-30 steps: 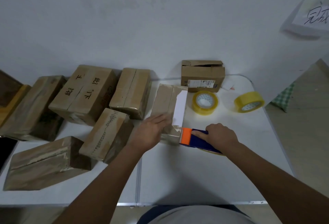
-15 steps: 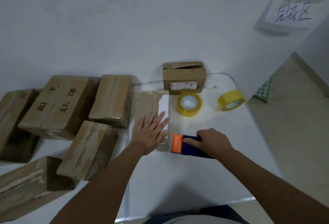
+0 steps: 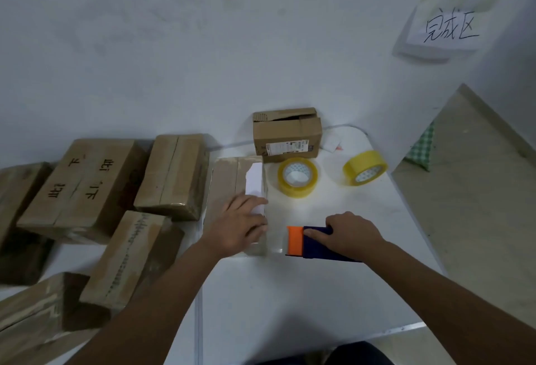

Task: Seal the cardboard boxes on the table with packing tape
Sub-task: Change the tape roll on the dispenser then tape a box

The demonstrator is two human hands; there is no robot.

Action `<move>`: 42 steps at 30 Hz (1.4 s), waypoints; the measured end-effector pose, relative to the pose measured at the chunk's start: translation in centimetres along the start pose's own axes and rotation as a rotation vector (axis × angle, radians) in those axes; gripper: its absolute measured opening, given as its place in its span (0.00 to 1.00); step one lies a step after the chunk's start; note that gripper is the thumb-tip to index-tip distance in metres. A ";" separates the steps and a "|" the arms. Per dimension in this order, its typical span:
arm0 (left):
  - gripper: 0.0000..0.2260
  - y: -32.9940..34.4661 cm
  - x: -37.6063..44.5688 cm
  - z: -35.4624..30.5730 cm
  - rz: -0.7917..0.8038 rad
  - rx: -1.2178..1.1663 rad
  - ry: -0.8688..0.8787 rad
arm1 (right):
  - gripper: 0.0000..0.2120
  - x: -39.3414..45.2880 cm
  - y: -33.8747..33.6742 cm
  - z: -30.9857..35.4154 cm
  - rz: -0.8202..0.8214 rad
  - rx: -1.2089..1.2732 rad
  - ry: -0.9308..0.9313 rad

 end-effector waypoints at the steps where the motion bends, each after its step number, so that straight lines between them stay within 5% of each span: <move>1: 0.20 0.2 0.0 -0.2 0.000 -0.033 0.014 | 0.29 -0.1 0.1 0.0 0.023 0.016 -0.002; 8: 0.17 1.8 -0.5 0.5 -0.099 -0.354 -0.168 | 0.23 -0.1 0.1 0.1 0.129 0.044 -0.017; 24: 0.09 1.9 -1.0 -0.8 -0.117 -0.347 -0.348 | 0.26 3.0 1.7 3.0 0.088 -0.063 0.027; 31: 0.08 1.6 -1.3 -1.0 -0.140 -0.390 -0.326 | 0.21 3.8 -0.6 -2.9 -0.061 -0.075 0.273; 40: 0.05 1.6 -1.3 -0.7 -0.101 -0.413 -0.314 | 0.17 4.0 6.6 -1.9 -0.067 0.147 0.222; 42: 0.05 1.6 -1.2 -0.7 -0.093 -0.424 -0.321 | 0.22 3.8 7.1 -1.6 -0.233 0.117 0.190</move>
Point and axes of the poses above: each hand's wrist, its own x-axis towards the middle knuckle, its own y-axis out of the palm, z = x × y, the point moved 6 cm from there along x, towards the middle knuckle, and after that the axes turned 4 degrees about -y, right-handed, at the moved point
